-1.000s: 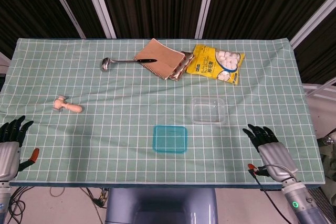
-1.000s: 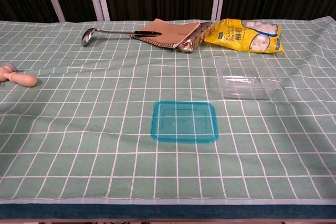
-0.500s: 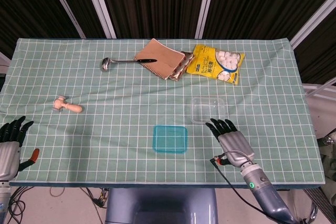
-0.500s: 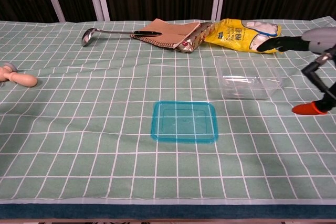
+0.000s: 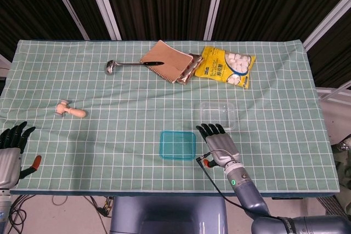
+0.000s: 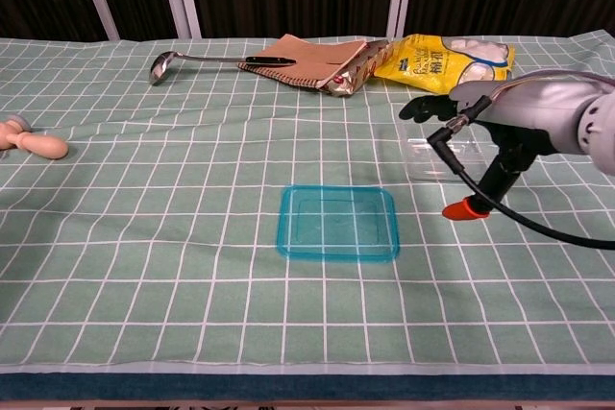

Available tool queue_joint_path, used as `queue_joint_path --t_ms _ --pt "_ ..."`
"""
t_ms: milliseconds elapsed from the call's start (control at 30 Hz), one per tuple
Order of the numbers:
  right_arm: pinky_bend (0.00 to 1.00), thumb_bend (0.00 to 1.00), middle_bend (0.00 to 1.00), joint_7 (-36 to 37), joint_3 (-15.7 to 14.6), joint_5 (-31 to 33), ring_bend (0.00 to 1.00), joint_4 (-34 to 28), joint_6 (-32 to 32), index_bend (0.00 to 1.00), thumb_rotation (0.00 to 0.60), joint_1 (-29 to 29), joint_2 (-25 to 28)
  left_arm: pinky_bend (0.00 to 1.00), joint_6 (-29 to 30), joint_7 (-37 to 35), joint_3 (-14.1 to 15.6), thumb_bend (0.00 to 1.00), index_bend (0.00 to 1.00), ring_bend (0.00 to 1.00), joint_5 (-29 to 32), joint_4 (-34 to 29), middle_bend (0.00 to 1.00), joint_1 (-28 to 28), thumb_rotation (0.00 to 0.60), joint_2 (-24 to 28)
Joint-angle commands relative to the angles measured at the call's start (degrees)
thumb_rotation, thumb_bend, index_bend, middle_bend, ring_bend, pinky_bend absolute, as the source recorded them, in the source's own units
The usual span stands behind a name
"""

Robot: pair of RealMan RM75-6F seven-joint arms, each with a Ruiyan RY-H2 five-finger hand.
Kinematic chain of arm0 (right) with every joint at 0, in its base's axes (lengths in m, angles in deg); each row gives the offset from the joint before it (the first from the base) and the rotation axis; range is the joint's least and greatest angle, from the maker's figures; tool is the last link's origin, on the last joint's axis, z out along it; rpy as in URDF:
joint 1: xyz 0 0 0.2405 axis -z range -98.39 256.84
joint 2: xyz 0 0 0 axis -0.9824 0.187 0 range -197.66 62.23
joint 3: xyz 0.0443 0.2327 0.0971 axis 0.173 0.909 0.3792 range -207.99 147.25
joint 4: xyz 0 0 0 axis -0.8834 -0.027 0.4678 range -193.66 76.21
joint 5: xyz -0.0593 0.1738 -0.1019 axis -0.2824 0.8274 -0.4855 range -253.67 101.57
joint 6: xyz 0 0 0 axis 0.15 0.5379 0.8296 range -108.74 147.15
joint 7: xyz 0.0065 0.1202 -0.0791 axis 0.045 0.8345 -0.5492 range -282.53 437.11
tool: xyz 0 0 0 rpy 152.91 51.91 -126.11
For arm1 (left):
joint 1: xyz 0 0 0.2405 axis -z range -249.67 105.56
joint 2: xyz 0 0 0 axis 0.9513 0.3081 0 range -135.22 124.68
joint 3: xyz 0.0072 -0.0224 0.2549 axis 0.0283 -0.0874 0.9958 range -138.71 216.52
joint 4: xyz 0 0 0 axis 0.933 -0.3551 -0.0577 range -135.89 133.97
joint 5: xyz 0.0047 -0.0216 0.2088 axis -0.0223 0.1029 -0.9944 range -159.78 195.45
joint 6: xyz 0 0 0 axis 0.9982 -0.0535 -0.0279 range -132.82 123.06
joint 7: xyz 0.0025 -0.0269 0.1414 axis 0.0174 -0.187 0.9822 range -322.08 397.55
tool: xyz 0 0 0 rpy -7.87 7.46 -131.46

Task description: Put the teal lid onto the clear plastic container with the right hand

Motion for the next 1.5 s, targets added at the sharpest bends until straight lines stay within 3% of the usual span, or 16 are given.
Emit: queue_joint_path --t_ms 33,733,1500 --pt "0.00 0.27 0.11 -0.79 -0.12 1.31 0.00 1.51 1.38 0.00 0.600 -1.51 -2.12 0.00 -0.04 0.03 0.03 0.35 0.12 0.00 0.02 -0.02 0.00 0.01 0.600 -0.01" --pt "0.00 0.27 0.13 -0.22 0.60 4.76 0.00 11.56 3.10 0.00 0.600 -8.07 -13.02 0.00 -0.20 -0.29 -0.08 0.35 0.12 0.00 0.53 -0.26 0.00 0.04 0.600 0.19" --pt "0.00 0.23 0.13 -0.16 1.21 10.45 0.00 17.98 1.61 0.00 0.600 -11.33 -18.17 0.00 -0.18 -0.39 -0.18 0.35 0.12 0.00 0.92 -0.37 0.00 0.01 0.600 0.24"
